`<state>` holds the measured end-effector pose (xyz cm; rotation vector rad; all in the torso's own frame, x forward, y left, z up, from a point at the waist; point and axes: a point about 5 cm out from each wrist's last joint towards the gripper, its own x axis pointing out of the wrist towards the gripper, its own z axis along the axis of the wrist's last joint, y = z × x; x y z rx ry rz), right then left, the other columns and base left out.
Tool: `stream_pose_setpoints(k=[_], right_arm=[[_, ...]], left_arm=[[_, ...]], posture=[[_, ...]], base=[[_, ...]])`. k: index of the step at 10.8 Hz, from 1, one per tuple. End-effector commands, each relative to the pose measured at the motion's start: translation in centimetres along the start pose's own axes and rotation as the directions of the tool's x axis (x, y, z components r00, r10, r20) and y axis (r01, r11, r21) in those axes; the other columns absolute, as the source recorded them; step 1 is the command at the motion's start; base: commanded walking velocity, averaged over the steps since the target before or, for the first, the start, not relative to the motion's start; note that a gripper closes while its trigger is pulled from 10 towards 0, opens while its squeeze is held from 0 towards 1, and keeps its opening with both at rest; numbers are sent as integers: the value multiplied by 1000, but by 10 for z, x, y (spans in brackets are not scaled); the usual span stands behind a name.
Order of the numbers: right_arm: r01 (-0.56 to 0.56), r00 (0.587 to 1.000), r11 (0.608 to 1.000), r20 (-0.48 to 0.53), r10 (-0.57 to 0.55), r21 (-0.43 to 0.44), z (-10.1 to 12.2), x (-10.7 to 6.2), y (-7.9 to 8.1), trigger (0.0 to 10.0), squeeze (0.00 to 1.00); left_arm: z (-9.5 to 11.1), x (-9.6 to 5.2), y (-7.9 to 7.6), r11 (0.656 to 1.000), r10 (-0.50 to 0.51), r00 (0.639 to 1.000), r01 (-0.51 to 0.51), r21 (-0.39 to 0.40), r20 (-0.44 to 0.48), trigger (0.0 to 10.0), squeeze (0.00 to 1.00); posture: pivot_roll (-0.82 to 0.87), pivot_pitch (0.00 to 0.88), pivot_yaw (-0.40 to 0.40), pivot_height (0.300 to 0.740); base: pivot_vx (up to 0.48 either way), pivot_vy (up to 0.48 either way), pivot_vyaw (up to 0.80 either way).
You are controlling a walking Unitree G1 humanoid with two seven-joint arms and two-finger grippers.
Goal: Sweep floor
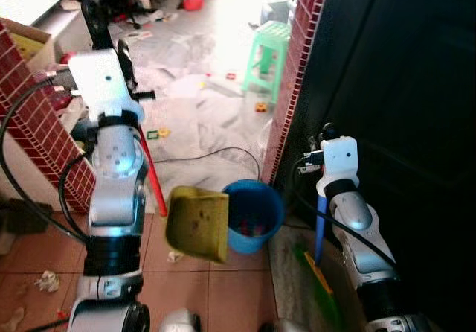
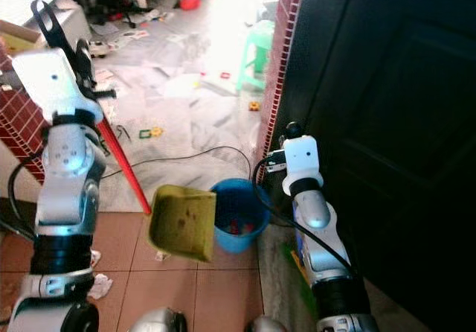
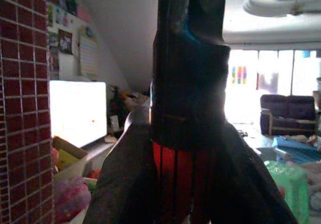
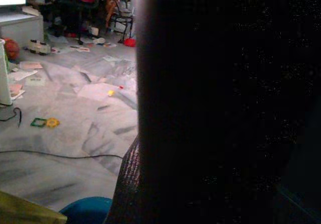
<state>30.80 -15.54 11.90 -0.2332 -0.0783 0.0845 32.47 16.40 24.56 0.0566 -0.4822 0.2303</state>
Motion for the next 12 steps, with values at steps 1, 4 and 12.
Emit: stream_pose_setpoints(k=[1,4,12], right_arm=[[12,999,1000,31,-12,-14,5,2,-4,10000,0],[-10,1000,1000,20,10,-14,4,5,0,10000,0],[-280,960,951,28,278,132,11,11,27,10000,0]], left_arm=[[14,6,2,999,11,998,-13,34,57,10000,0],[18,6,55,965,142,986,-158,208,90,10000,0],[-80,-82,52,981,121,936,-62,184,-331,10000,0]], posture=[[-24,24,7,740],[-4,17,3,740],[8,11,-21,740]], base=[[0,0,0],[0,0,0],[0,0,0]])
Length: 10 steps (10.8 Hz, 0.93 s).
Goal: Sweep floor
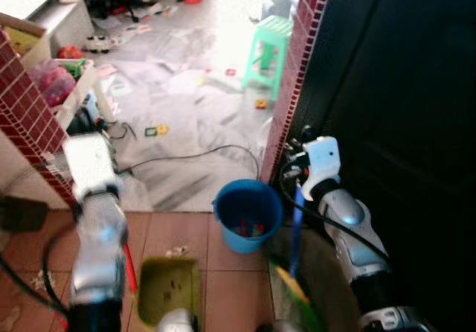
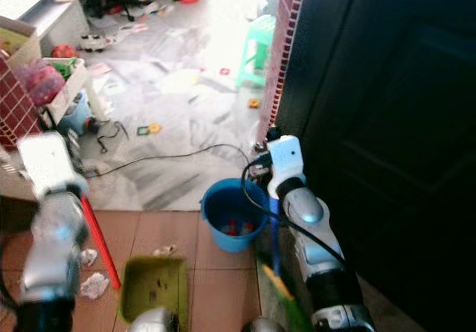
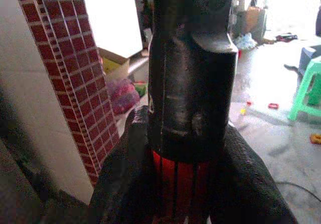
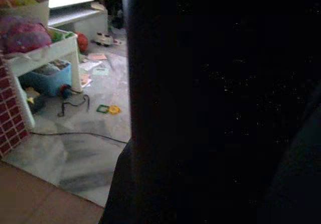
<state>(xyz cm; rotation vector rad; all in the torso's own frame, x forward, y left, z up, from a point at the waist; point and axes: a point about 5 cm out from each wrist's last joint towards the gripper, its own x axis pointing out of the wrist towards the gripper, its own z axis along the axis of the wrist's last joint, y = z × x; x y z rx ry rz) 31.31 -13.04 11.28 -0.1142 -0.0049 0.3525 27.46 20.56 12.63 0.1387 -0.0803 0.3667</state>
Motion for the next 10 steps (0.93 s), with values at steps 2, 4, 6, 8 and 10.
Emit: stream_pose_setpoints(k=[2,4,6,8,10], right_arm=[[8,998,1000,62,-9,28,16,3,3,10000,0],[-10,998,1000,56,9,15,15,-3,9,10000,0],[3,999,1000,46,-2,-25,14,-10,4,10000,0],[25,999,999,27,-24,-42,12,-13,-3,10000,0],[15,1000,998,22,-14,-64,12,-13,-3,10000,0]], left_arm=[[2,-8,-4,1000,-21,997,19,19,71,10000,0],[-6,-18,-12,996,-63,998,64,58,-23,10000,0],[-18,-41,-10,991,-136,966,133,-30,-219,10000,0],[-18,-51,2,998,-37,935,16,-64,-352,10000,0],[-17,-60,14,996,-30,895,-8,-84,-445,10000,0]], posture=[[10,7,-10,740],[1,26,11,740],[-4,32,34,740],[1,35,41,740],[5,31,34,740]], base=[[0,0,0],[0,0,0],[0,0,0],[0,0,0],[0,0,0]])
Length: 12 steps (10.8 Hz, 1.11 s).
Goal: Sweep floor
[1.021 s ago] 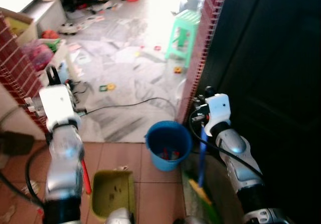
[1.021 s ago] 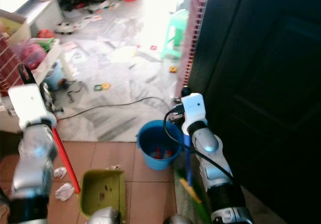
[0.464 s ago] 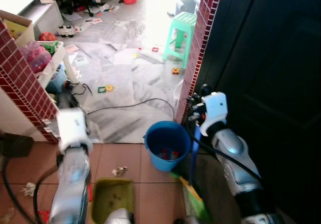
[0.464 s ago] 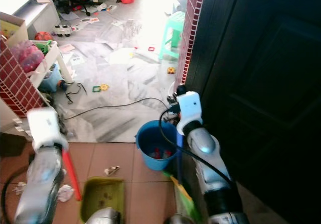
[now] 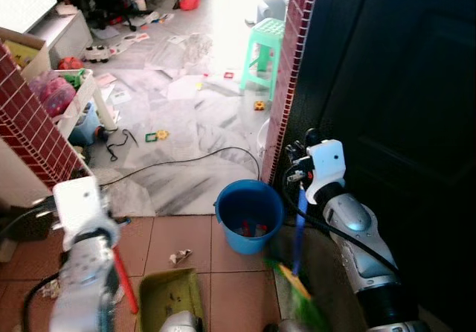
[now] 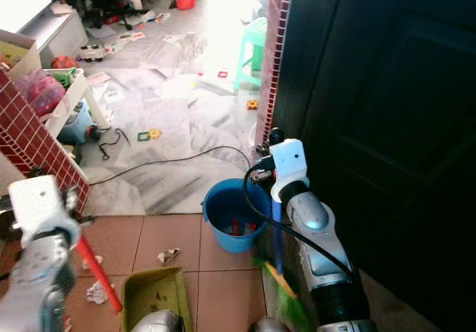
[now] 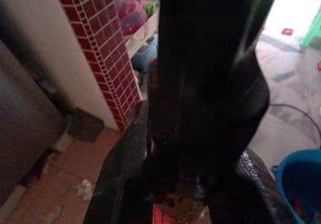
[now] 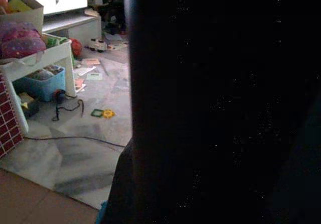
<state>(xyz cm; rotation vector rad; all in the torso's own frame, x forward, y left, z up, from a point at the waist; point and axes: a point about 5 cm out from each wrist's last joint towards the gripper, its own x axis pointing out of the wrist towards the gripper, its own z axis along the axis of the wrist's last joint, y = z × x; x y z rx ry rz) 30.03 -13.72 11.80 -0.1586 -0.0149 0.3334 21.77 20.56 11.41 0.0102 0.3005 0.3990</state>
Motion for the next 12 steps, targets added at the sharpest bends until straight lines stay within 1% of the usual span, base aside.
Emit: stream_pose_setpoints(k=[1,2,3,4,5,6,7,8,9,11,12], right_arm=[[-11,1000,1000,13,11,-21,6,3,0,10000,0],[-21,1000,999,5,21,-36,5,5,1,10000,0],[-25,1000,999,-8,24,-41,3,7,4,10000,0],[-26,1000,999,-11,25,-44,3,9,6,10000,0],[-25,1000,999,-3,25,-34,4,9,11,10000,0],[-18,1000,1000,7,18,-21,3,7,13,10000,0],[20,1000,1000,13,-21,10,0,5,10,10000,0],[53,999,998,7,-54,40,-3,4,7,10000,0],[67,998,997,-2,-67,45,-5,4,6,10000,0],[50,999,998,7,-50,39,-1,6,8,10000,0],[50,999,998,9,-50,39,0,7,7,10000,0]], left_arm=[[-9,0,-5,997,-65,995,62,-45,-77,10000,0],[-11,0,-10,990,-114,985,102,-95,-131,10000,0],[-1,-2,-29,957,-284,958,281,-66,-36,10000,0],[4,-1,-37,941,-328,945,327,-81,-1,10000,0],[16,-1,-48,928,-358,929,365,-70,92,10000,0],[20,-1,-49,934,-346,931,353,-47,117,10000,0],[16,0,-44,945,-315,942,323,-60,115,10000,0],[12,0,-38,956,-283,952,290,-48,118,10000,0],[9,-1,-38,954,-283,953,291,-68,109,10000,0],[15,-4,-41,944,-317,938,326,-46,141,10000,0],[16,-5,-40,948,-306,940,316,-48,148,10000,0]], posture=[[7,32,7,740],[3,32,-9,740],[-8,22,-41,740],[-13,20,-41,740],[-22,17,-25,740],[-15,8,-5,740],[-21,5,14,740],[-25,7,14,740],[-19,11,11,740],[-14,26,-4,740],[-9,37,-18,740]], base=[[0,0,0],[0,0,0],[0,0,0],[0,0,0],[0,0,0],[0,0,0],[0,0,0],[0,0,0],[0,0,0],[0,0,0],[0,480,0]])
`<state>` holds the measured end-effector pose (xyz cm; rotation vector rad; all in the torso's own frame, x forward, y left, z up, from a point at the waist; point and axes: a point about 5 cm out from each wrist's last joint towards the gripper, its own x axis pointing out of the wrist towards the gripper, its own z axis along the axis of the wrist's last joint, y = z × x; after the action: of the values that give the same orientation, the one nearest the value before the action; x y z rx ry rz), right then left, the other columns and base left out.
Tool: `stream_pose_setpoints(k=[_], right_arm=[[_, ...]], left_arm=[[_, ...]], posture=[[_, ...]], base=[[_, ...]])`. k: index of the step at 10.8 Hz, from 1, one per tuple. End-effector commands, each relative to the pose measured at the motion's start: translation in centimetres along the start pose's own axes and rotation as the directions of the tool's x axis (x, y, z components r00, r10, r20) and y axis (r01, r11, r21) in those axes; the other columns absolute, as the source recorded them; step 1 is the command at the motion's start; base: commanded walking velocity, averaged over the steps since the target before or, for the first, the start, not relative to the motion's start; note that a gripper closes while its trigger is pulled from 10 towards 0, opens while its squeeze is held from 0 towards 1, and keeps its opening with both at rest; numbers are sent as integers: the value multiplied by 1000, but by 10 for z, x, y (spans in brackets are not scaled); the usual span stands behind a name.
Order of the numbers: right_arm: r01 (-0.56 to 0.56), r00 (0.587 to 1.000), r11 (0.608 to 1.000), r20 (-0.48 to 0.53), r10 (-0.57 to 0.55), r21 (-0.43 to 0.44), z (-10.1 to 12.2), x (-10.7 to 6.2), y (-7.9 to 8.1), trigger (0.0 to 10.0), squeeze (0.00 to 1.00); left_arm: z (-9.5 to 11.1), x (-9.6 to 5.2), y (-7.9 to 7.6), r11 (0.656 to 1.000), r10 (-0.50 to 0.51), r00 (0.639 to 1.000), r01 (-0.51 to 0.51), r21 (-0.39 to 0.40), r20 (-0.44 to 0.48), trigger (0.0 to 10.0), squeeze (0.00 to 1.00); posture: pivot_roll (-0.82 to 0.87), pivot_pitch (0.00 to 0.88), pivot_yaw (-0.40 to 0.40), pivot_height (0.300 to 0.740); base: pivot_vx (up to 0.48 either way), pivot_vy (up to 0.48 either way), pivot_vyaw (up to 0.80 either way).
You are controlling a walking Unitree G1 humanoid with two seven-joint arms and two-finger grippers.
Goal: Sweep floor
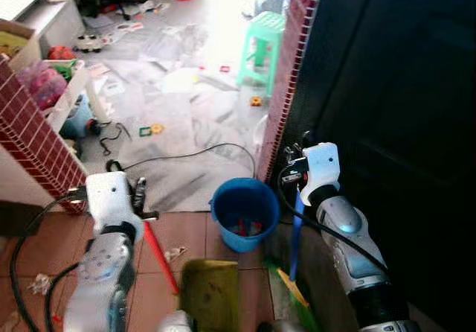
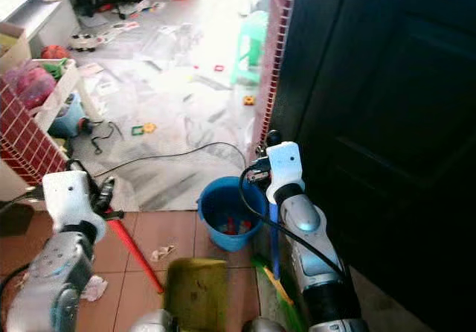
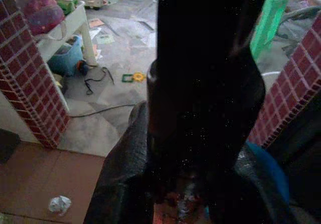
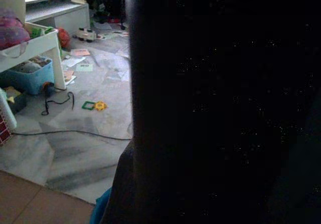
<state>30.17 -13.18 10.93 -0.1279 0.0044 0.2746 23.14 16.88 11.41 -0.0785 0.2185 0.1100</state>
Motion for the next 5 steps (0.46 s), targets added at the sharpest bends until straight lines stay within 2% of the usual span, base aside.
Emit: stream_pose_setpoints(k=[1,4,5], right_arm=[[-13,1000,1000,26,12,4,7,4,1,10000,0],[-32,999,999,23,31,14,8,6,3,10000,0],[-84,996,996,40,83,26,11,6,7,10000,0]], left_arm=[[14,-2,-3,1000,-15,997,16,-10,72,10000,0],[13,-3,-7,1000,-19,998,20,-18,64,10000,0],[15,0,-9,999,-20,998,21,-24,64,10000,0]], posture=[[-6,43,-24,740],[-6,49,-27,740],[-6,51,-26,740]], base=[[0,480,0],[0,480,0],[0,480,0]])
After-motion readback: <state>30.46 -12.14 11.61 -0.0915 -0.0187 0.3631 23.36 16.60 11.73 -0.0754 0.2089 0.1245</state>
